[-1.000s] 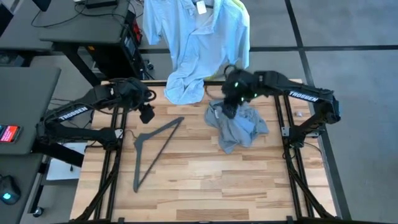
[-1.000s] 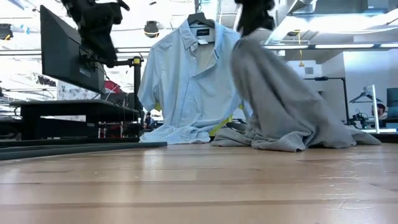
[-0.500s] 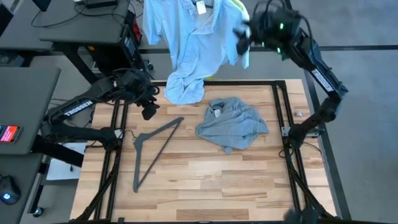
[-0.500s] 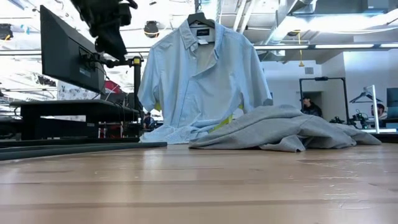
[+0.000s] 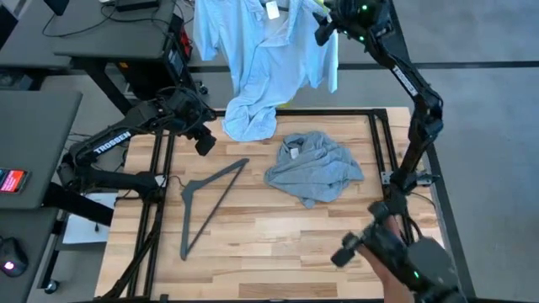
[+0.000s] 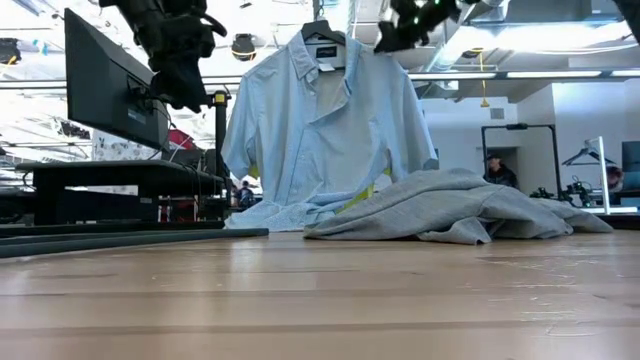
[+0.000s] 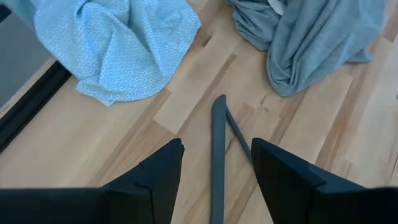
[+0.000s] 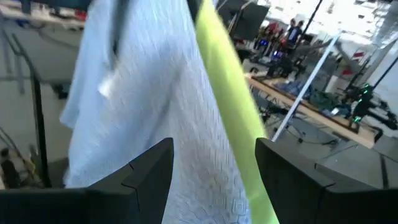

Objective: Hang clothes
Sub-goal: Unhang the blue polo from the rack

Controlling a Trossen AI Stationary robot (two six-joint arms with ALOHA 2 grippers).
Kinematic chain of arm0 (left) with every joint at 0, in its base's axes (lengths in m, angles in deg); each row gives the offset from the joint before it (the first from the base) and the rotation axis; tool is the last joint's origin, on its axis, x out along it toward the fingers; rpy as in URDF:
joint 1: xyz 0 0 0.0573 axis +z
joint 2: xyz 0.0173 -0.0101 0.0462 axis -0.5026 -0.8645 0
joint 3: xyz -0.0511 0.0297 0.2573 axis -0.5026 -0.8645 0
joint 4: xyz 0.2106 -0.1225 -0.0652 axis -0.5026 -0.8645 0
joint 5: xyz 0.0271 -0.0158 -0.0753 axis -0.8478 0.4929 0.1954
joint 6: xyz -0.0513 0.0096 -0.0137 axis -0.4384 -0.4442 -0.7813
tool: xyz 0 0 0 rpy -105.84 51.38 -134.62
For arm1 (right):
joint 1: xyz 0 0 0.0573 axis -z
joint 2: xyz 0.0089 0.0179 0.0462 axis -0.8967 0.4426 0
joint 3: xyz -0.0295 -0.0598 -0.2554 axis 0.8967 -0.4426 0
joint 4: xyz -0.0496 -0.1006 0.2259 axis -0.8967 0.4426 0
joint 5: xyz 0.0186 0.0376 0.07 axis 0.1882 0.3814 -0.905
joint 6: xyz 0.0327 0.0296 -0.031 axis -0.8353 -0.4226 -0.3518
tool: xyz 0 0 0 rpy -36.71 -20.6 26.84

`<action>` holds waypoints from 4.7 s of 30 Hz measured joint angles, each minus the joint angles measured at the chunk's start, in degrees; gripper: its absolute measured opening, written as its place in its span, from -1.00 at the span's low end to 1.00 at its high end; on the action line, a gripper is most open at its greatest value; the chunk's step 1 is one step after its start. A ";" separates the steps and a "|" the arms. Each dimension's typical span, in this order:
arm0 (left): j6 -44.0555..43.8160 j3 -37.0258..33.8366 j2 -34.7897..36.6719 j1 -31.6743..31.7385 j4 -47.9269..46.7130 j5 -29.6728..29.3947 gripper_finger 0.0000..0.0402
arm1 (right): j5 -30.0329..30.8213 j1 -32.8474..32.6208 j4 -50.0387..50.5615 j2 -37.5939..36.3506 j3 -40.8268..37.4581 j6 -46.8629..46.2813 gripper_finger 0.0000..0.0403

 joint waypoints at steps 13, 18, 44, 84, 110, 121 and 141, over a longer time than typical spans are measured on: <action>-2.03 -0.02 0.00 3.26 0.18 -2.70 -0.11 | -8.00 0.10 1.32 1.62 0.00 -0.08 -0.09; -1.40 -0.02 0.00 4.53 1.27 -2.70 -0.11 | -8.65 0.31 1.78 1.62 0.00 0.03 -0.71; 0.22 0.00 0.83 5.09 0.21 -3.29 -0.11 | -6.13 -0.98 22.90 -7.24 15.45 4.10 -0.88; 22.84 30.26 -7.64 -11.72 -20.59 -10.47 -0.11 | 1.65 -40.15 41.83 5.14 15.43 -2.76 -0.88; 24.11 30.18 -10.27 -12.04 -17.94 -8.51 -0.88 | 2.68 -40.13 51.05 4.71 15.50 -10.77 -0.44; 22.85 30.18 -6.69 -12.13 -26.98 -8.34 -0.88 | 6.25 -33.09 59.20 0.28 15.43 -12.99 -0.99; 17.22 20.44 7.57 -12.11 -0.17 -9.02 -0.88 | 4.39 -26.62 62.69 -4.27 15.13 -20.56 -1.00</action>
